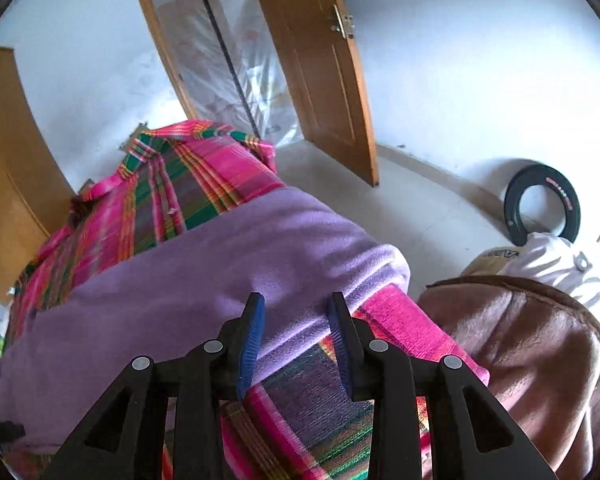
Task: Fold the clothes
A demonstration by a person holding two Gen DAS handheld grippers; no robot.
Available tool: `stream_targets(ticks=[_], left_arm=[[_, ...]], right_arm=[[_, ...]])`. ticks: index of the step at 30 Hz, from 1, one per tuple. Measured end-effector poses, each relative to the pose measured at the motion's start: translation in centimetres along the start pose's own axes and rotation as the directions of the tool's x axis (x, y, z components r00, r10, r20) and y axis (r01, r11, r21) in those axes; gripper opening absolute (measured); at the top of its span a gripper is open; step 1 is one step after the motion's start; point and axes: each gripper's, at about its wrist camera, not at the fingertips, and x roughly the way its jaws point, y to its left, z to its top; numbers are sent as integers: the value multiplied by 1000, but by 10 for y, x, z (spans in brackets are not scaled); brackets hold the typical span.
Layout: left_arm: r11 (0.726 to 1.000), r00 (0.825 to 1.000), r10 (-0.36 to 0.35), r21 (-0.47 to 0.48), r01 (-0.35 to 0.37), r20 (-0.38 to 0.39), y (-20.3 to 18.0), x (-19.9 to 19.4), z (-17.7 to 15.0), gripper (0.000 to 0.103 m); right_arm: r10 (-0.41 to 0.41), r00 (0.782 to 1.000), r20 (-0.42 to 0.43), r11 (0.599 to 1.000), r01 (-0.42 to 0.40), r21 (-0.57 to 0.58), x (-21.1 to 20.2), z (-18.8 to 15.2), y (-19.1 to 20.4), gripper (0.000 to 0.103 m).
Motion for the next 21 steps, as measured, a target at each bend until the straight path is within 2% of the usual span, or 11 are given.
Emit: stream_targets(ticks=[5, 8, 12, 13, 17, 18, 21], left_arm=[[1000, 1000, -3, 2, 3, -9, 1, -6, -11, 24], [1000, 1000, -1, 6, 1, -10, 2, -8, -15, 24], [1000, 1000, 0, 9, 0, -6, 2, -9, -21, 24], [1000, 1000, -1, 9, 1, -5, 1, -8, -22, 24], [1000, 1000, -10, 8, 10, -2, -4, -4, -24, 24], [1000, 1000, -12, 7, 12, -3, -4, -3, -24, 24], [1000, 1000, -24, 2, 24, -6, -1, -4, -26, 24]], right_arm=[[-96, 995, 26, 995, 96, -19, -11, -9, 3, 34], [-33, 997, 73, 997, 38, -68, -28, -13, 23, 34], [158, 987, 6, 974, -155, -166, -26, -19, 70, 34], [216, 976, -35, 952, -219, -215, -23, -23, 89, 34], [328, 933, -149, 866, -359, -348, -17, -41, 142, 34], [359, 915, -184, 835, -403, -374, -18, -47, 156, 34], [392, 890, -230, 783, -455, -424, -22, -65, 176, 34]])
